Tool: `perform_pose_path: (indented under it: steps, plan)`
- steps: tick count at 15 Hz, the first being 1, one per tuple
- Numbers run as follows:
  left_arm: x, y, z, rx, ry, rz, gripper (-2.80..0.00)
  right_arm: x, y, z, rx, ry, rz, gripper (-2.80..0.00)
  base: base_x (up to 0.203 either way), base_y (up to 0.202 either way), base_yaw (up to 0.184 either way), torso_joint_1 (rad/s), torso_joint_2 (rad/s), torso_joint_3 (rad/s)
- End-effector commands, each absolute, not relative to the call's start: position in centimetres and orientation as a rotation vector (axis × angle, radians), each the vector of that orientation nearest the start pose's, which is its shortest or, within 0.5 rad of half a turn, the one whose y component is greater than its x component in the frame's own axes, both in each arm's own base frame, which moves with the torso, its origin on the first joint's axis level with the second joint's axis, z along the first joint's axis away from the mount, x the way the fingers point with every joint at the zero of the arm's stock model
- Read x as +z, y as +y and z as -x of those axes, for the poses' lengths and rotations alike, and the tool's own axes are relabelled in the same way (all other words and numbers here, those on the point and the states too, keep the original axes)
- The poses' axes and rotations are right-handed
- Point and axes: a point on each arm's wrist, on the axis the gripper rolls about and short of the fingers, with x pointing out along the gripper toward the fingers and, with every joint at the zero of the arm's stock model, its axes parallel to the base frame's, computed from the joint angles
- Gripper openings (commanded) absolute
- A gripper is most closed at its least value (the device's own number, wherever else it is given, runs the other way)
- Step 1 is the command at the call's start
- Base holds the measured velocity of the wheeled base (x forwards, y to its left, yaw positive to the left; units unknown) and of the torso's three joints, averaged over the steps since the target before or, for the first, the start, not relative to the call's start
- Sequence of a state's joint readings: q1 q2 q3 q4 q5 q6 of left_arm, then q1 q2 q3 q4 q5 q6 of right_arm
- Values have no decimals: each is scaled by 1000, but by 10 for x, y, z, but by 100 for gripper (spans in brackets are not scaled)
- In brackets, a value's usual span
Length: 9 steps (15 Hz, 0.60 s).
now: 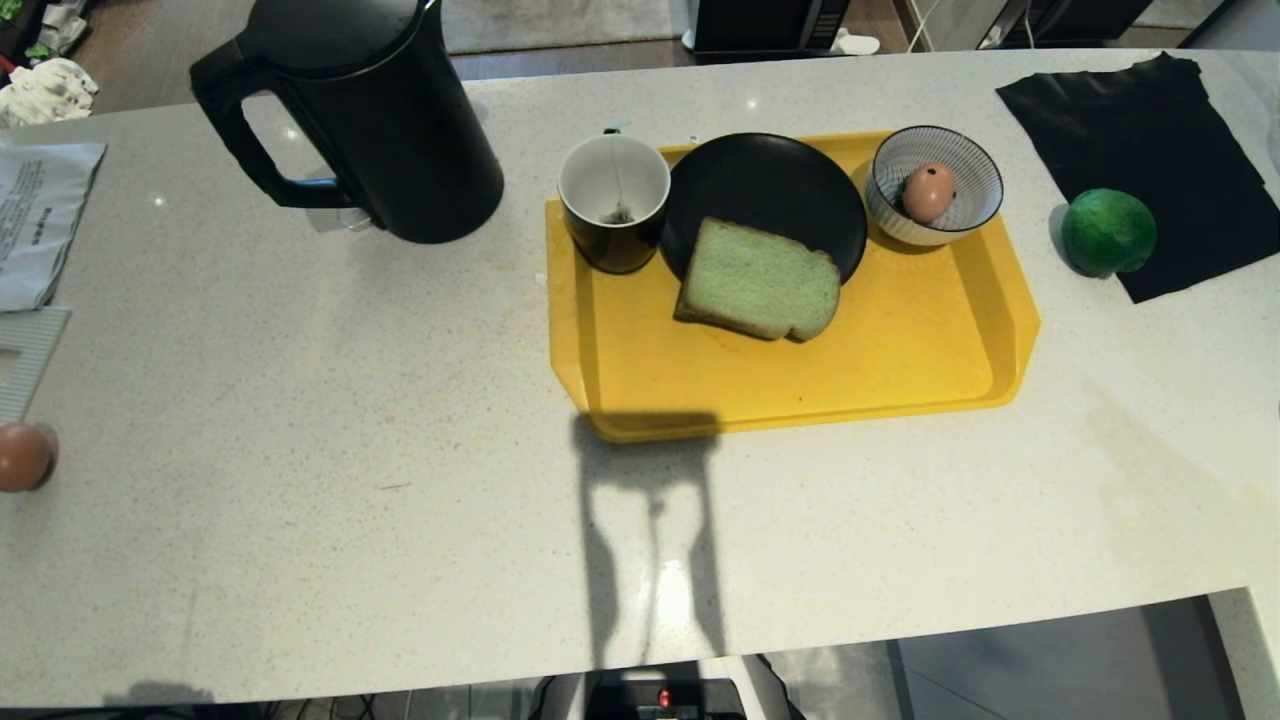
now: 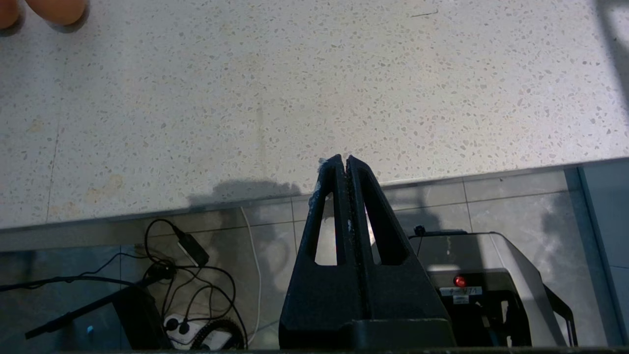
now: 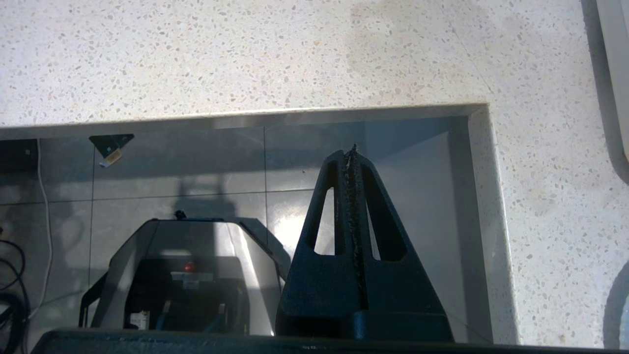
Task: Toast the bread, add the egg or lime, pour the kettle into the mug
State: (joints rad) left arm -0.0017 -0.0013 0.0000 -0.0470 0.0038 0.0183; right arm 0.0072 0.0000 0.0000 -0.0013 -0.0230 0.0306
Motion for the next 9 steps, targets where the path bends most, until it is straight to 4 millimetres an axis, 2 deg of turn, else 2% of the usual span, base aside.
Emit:
perform_pose_path:
  steps: [1, 9]
  plan:
    - [76, 0, 22, 3, -32, -23, -280, 75, -1, 23, -15, 0, -31, -280, 0, 0, 0, 0, 0, 0]
    - [76, 0, 22, -1, -32, -22, -280, 75, -1, 23, -15, 0, -32, -280, 0, 0, 0, 0, 0, 0]
